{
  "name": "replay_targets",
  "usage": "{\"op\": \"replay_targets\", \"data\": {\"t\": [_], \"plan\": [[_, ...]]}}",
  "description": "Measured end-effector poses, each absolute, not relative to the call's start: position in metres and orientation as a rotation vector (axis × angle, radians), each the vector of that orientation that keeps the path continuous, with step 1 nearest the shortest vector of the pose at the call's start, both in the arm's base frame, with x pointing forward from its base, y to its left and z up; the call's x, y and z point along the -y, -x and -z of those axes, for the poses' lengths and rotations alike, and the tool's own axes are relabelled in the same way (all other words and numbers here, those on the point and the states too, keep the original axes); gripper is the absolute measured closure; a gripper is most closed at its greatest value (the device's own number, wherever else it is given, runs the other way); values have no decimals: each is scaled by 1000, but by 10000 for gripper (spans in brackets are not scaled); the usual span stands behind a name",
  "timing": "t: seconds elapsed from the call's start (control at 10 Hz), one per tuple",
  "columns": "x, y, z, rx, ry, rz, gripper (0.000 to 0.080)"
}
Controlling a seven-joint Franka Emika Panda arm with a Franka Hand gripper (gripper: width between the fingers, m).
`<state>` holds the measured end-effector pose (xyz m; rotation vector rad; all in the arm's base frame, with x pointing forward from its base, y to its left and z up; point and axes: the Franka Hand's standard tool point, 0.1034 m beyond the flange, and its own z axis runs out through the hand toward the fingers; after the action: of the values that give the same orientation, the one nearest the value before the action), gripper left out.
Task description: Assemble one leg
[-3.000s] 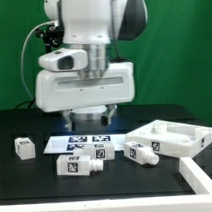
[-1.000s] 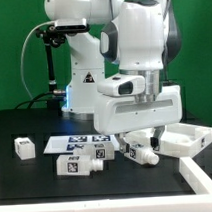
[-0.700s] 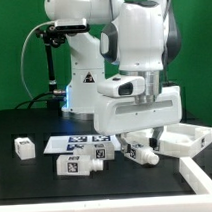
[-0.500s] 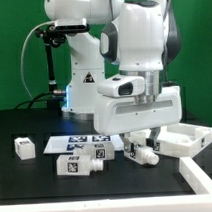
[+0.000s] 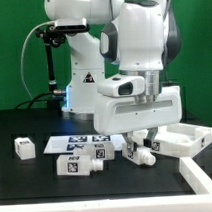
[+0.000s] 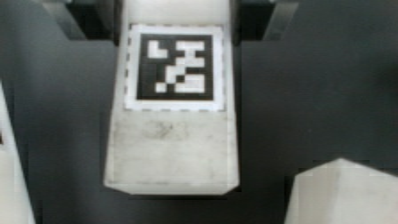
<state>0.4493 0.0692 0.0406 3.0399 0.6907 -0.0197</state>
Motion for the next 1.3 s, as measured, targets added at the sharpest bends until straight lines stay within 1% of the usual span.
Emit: {"op": "replay_targets", "data": {"t": [0.1,0.2,0.3,0.4,0.5,0.6,0.7,0.9,1.3], "plan": [[-61,-452,-68,-720,-3033,59,520],[-49,-454,-89,-774,-3021,70,520],[-32,-454,-103,-817,-3013,84,518],[-13,-452,-111,-862,-3002,73,518],[7,-444,-107,-905,-2986,43,518],[19,-425,-89,-932,-2976,35,518],[32,-417,-77,-985,-2968,62,518],[64,-416,-48,-1009,-2960,98,518],[66,-416,-48,-1008,-2962,99,518]]}}
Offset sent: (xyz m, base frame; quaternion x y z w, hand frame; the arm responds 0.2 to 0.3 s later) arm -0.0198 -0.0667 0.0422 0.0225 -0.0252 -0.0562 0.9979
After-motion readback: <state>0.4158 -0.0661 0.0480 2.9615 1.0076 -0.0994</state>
